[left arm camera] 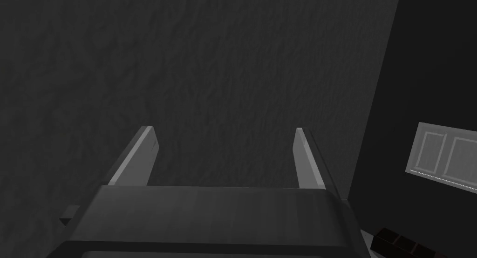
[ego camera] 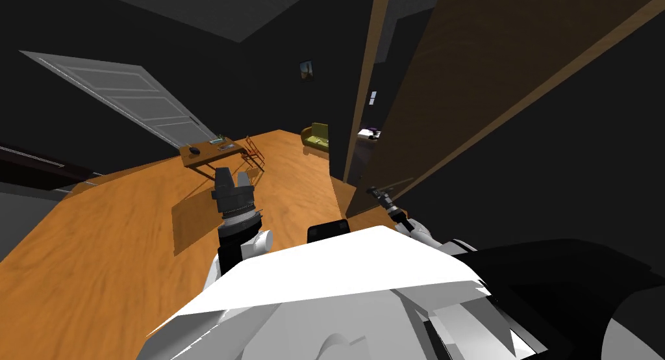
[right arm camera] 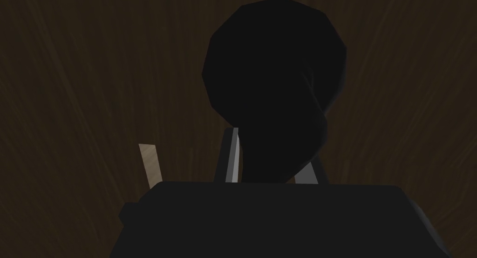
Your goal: Pull the door open
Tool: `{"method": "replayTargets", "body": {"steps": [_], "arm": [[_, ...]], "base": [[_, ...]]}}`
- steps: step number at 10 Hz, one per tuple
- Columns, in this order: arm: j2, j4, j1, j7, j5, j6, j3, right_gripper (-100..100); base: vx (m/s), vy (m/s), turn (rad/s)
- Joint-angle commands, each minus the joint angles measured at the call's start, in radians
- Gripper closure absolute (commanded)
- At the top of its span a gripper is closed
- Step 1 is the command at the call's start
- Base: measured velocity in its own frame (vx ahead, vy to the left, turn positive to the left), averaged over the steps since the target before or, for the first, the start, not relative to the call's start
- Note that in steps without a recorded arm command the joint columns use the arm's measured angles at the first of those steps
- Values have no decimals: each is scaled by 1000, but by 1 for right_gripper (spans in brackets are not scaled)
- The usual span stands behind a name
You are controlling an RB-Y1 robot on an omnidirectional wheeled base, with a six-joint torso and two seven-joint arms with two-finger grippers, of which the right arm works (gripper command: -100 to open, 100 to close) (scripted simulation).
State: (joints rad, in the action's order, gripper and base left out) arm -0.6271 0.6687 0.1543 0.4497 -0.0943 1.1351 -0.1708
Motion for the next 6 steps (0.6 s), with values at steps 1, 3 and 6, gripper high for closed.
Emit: {"method": "replayTargets", "body": {"steps": [1, 3, 6], "arm": [[-2, -7, 1, 2, -1, 9, -2, 100], [-6, -16, 2, 4, -1, 22, -4, 100], [-12, -33, 3, 7, -3, 45, -8, 100]], "base": [[-133, -41, 150], [-194, -89, 186], [-218, -98, 180]]}}
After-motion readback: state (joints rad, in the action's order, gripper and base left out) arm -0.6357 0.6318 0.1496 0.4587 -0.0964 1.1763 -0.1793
